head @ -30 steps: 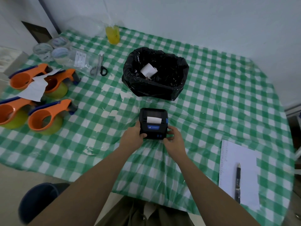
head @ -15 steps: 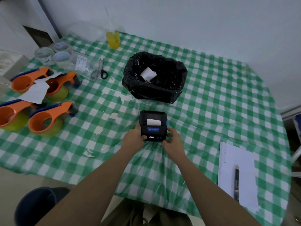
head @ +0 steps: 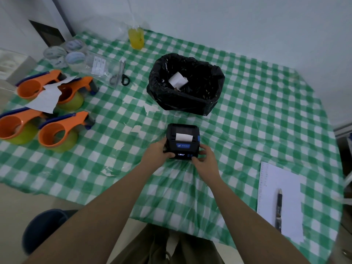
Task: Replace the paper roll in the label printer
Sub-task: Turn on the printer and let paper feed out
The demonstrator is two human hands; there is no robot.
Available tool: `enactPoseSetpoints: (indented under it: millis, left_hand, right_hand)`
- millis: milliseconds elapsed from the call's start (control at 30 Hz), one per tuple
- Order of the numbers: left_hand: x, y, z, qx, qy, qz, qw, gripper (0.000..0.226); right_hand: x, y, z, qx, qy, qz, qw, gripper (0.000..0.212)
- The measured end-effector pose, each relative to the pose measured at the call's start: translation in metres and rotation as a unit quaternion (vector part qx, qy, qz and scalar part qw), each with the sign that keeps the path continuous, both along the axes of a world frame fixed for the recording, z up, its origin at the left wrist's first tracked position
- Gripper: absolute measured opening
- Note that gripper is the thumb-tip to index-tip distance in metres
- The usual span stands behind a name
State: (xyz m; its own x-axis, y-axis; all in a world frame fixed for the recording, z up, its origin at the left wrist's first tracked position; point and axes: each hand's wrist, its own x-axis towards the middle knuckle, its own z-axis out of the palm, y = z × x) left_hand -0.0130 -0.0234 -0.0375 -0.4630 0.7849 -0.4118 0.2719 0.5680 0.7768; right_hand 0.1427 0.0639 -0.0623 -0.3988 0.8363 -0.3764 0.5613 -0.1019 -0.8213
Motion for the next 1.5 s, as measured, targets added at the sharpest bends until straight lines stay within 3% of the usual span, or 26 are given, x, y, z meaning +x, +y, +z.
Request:
enactPoseSetpoints:
  millis: [133,833,1500]
  left_hand:
    - [-0.004,-0.002,0.007,0.001,-0.054,0.012,0.998,0.061]
    - [0.001,-0.004,0.003,0.001,-0.029,0.092,0.995,0.043]
    - [0.008,-0.011,0.007,-0.001,-0.023,0.093,0.995,0.048]
  right_hand:
    - [0.0,0.0,0.001,0.004,0.007,-0.01,1.0,0.048]
    - [0.003,0.006,0.004,-0.006,-0.001,0.006,1.0,0.047]
    - [0.003,0.001,0.003,0.014,-0.011,0.014,1.0,0.042]
